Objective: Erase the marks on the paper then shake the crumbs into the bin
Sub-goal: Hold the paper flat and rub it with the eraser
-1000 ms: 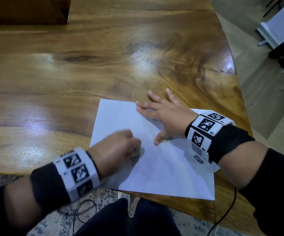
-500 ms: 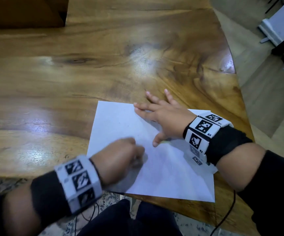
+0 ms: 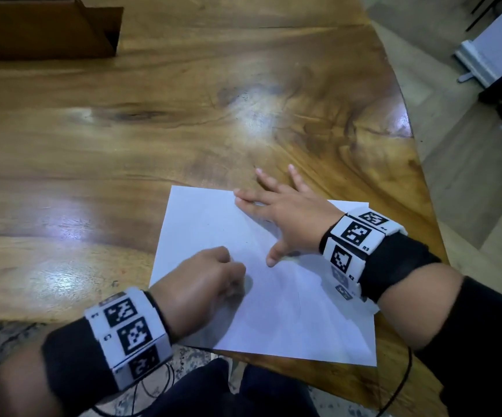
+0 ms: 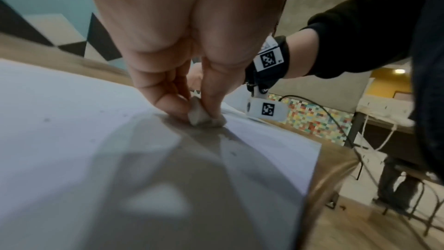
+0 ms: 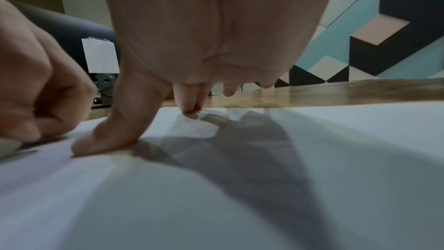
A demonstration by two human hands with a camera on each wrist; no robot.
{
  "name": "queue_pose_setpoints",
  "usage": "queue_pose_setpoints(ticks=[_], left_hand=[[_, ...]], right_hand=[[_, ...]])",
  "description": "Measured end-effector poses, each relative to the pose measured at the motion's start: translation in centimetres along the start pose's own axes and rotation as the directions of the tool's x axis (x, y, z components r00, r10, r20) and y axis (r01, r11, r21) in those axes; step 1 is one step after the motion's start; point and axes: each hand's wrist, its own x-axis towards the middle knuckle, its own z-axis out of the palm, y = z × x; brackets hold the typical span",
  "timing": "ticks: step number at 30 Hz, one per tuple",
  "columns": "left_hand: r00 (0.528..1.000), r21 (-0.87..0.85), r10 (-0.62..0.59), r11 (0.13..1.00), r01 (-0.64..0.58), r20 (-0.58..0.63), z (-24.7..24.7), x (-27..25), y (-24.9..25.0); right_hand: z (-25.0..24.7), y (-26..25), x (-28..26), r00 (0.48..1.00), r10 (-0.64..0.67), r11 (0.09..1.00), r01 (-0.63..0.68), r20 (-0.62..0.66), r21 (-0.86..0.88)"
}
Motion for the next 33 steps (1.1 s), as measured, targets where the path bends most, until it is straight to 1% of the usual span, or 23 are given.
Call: queue_pose_setpoints(ticks=[2, 3, 5, 7, 8, 9, 10, 11, 13, 14, 15, 16, 17, 19, 20, 22, 24, 26, 27, 28, 29, 31, 33], left_hand=[[0.998, -0.033, -0.004, 0.999, 0.002, -0.06, 0.1, 0.2, -0.5], [0.996, -0.068, -0.029, 0.997, 0.024, -0.079, 0.0, 0.1, -0.6], [0.991, -0.085, -0.066, 0.995, 0.056, -0.12, 0.0, -0.2, -0.6], [0.983, -0.024, -0.054, 0.998, 0.051, -0.173, 0.0, -0.3, -0.8], [0.979, -0.011, -0.057, 0.998, 0.056, -0.193, -0.2, -0.4, -1.0], [0.968, -0.002, -0.073, 0.997, 0.075, -0.238, -0.5, -0.5, -1.3], [0.956, -0.047, -0.107, 0.994, 0.098, -0.273, -0.7, -0.6, -1.6], [0.95, -0.093, -0.141, 0.988, 0.12, -0.278, -0.7, -0.7, -1.8], [0.976, 0.028, -0.095, 0.994, 0.102, -0.195, -0.6, -0.7, -2.2], [0.986, 0.062, -0.088, 0.993, 0.098, -0.139, -0.3, -0.8, -2.5], [0.99, 0.069, -0.084, 0.993, 0.091, -0.109, -0.3, -1.0, -2.6], [0.991, 0.06, -0.086, 0.994, 0.092, -0.099, -0.4, -1.1, -2.8], [0.989, 0.062, -0.081, 0.994, 0.089, -0.122, -0.5, -1.2, -3.0], [0.986, 0.06, -0.11, 0.991, 0.118, -0.126, -1.0, -1.6, -4.0], [0.989, 0.077, -0.086, 0.992, 0.096, -0.117, -1.3, -2.0, -4.5], [0.992, 0.081, -0.095, 0.991, 0.102, -0.079, -1.7, -2.7, -5.3], [0.992, 0.056, -0.083, 0.994, 0.089, -0.096, -2.1, -2.6, -4.7], [0.966, -0.114, -0.163, 0.983, 0.142, -0.201, -3.0, -1.9, -3.6], [0.941, -0.181, -0.197, 0.972, 0.15, -0.276, -3.6, -1.2, -3.3], [0.921, -0.126, -0.184, 0.981, 0.149, -0.342, -4.5, -0.1, -2.8], [0.915, -0.049, -0.151, 0.988, 0.143, -0.373, -5.2, 1.1, -2.6], [0.899, -0.022, -0.207, 0.976, 0.216, -0.386, -6.2, 3.8, -2.3], [0.885, -0.064, -0.271, 0.961, 0.267, -0.378, -6.5, 5.9, -2.0]], right_hand=[[0.2, 0.0, -0.2, 1.0, 0.028, 0.999, -0.028, -0.008, 0.043], [0.4, 0.1, -0.3, 0.999, 0.048, 0.996, -0.047, -0.011, 0.072], [0.7, 0.1, -0.8, 0.996, 0.089, 0.988, -0.086, -0.019, 0.131], [0.8, 0.1, -1.2, 0.993, 0.11, 0.981, -0.103, -0.032, 0.162], [0.9, 0.1, -1.3, 0.993, 0.11, 0.98, -0.103, -0.034, 0.168], [1.0, 0.1, -1.4, 0.994, 0.107, 0.98, -0.099, -0.034, 0.172], [1.0, 0.1, -1.3, 0.994, 0.103, 0.98, -0.096, -0.032, 0.176], [1.1, 0.1, -1.3, 0.994, 0.101, 0.979, -0.094, -0.028, 0.179], [1.2, 0.1, -1.3, 0.994, 0.104, 0.978, -0.099, -0.02, 0.182], [1.2, 0.1, -1.3, 0.994, 0.107, 0.978, -0.102, -0.018, 0.182], [1.2, 0.1, -1.3, 0.994, 0.108, 0.978, -0.104, -0.017, 0.181], [1.3, 0.1, -1.3, 0.994, 0.108, 0.978, -0.104, -0.015, 0.179], [1.3, 0.0, -1.3, 0.994, 0.107, 0.979, -0.103, -0.011, 0.177], [1.4, -0.2, -1.3, 0.995, 0.099, 0.98, -0.097, -0.002, 0.176], [1.4, -0.3, -1.3, 0.996, 0.092, 0.98, -0.092, 0.006, 0.178], [1.4, -0.6, -1.2, 0.997, 0.081, 0.979, -0.082, 0.014, 0.185], [1.3, -0.8, -1.1, 0.998, 0.063, 0.98, -0.061, -0.002, 0.191], [1.2, -1.1, -0.9, 0.999, 0.038, 0.976, -0.03, -0.031, 0.217], [1.1, -1.2, -0.8, 0.998, 0.036, 0.969, -0.024, -0.044, 0.245], [1.1, -1.4, -0.7, 0.998, 0.043, 0.96, -0.027, -0.053, 0.279], [1.1, -1.5, -0.6, 0.997, 0.052, 0.951, -0.031, -0.061, 0.309], [1.2, -1.6, -0.5, 0.996, 0.049, 0.946, -0.023, -0.072, 0.322], [1.3, -1.7, -0.4, 0.997, 0.041, 0.953, -0.019, -0.067, 0.304]])
